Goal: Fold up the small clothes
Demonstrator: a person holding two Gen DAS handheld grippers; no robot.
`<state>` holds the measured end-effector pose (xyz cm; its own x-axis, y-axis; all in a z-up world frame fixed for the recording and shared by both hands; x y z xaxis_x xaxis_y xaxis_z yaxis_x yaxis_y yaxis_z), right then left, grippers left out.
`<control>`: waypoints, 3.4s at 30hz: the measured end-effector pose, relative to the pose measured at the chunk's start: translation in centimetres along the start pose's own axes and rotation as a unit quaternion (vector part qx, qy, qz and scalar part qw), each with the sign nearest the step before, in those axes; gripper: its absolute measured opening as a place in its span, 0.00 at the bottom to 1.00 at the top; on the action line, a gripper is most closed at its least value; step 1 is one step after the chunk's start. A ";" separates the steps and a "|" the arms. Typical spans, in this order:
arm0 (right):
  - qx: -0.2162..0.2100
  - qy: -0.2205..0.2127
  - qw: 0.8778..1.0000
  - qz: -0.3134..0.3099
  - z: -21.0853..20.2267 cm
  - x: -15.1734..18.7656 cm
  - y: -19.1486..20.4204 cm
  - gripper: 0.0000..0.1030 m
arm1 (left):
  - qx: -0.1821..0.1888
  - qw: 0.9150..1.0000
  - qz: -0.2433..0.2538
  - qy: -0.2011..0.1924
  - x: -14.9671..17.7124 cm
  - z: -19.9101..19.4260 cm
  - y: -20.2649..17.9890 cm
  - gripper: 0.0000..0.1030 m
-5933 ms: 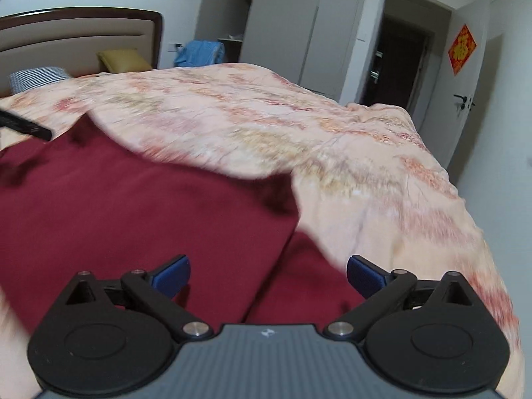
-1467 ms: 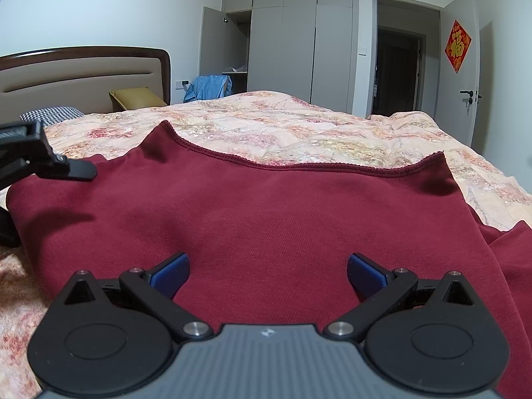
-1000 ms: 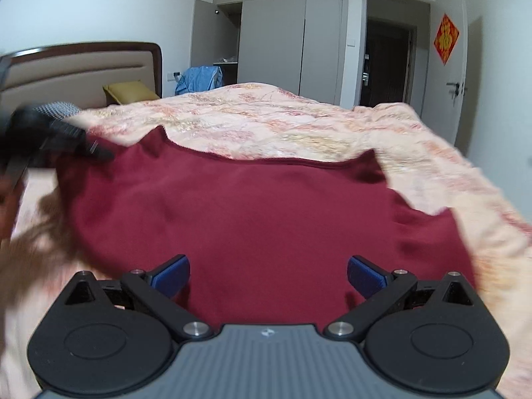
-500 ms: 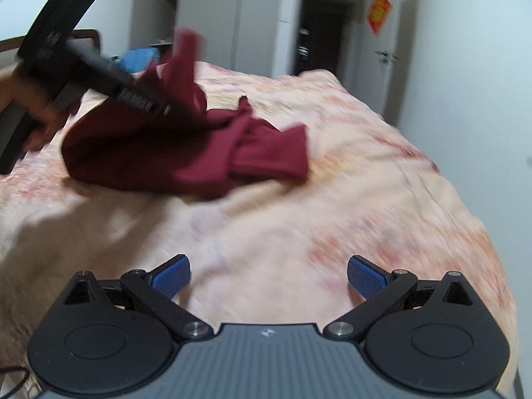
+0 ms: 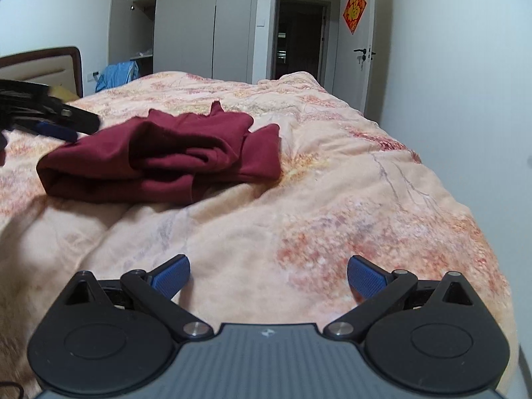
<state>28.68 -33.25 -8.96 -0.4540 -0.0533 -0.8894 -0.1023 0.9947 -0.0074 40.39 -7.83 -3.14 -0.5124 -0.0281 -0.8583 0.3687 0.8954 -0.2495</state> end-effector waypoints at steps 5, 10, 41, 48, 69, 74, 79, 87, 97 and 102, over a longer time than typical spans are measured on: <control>-0.013 -0.022 0.999 0.019 0.6 -2.1 0.8 1.00 | -0.084 0.996 -0.043 -0.004 0.2 -1.3 3.3 0.99; -0.040 -0.027 0.997 0.066 2.8 -5.4 1.4 1.00 | -0.138 0.985 -0.099 0.013 1.5 -0.7 6.4 0.99; -0.105 0.031 0.989 0.097 13.3 -10.9 2.0 0.08 | -0.149 0.984 -0.076 0.056 3.7 2.0 5.9 0.99; -0.098 -0.029 0.993 0.063 11.2 -14.0 1.1 0.04 | -0.122 0.990 -0.064 0.031 1.4 1.5 4.6 0.99; -0.100 -0.029 0.990 0.095 7.6 -9.6 -1.1 0.47 | -0.103 0.986 -0.126 0.040 2.4 1.9 5.1 0.99; -0.155 -0.016 0.988 -0.003 3.6 -6.3 3.7 0.60 | -0.105 0.985 -0.132 0.032 1.9 1.2 5.1 0.99; -0.152 -0.009 0.983 -0.107 4.2 -4.5 8.6 0.56 | -0.106 0.985 -0.135 0.032 1.8 1.0 4.5 0.99; -0.070 -0.032 0.989 -0.124 4.5 -6.1 7.0 0.00 | -0.106 0.986 -0.124 0.032 2.0 0.5 4.2 0.99; -0.126 -0.018 0.988 -0.082 3.6 -4.4 6.0 0.34 | -0.117 0.983 -0.130 0.062 3.9 2.1 4.8 0.99; -0.139 -0.038 0.981 -0.133 5.1 -4.7 9.4 0.41 | -0.116 0.983 -0.131 0.057 3.4 1.6 4.8 0.99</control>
<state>34.36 -23.16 -7.20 -0.3126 -0.2905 -0.9044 -0.4495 0.8840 -0.1286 41.66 -4.33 -7.97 -0.6551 -0.2336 -0.7186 0.0315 0.9418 -0.3348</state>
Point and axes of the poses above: each gripper's, at about its wrist camera, not at the fingertips, and z roughly the way its jaws point, y to its left, x to its underside, the point moved 9 cm from there along z, roughly the way its jaws point, and after that the axes turned 2 degrees about -y, right-handed, at the moved point
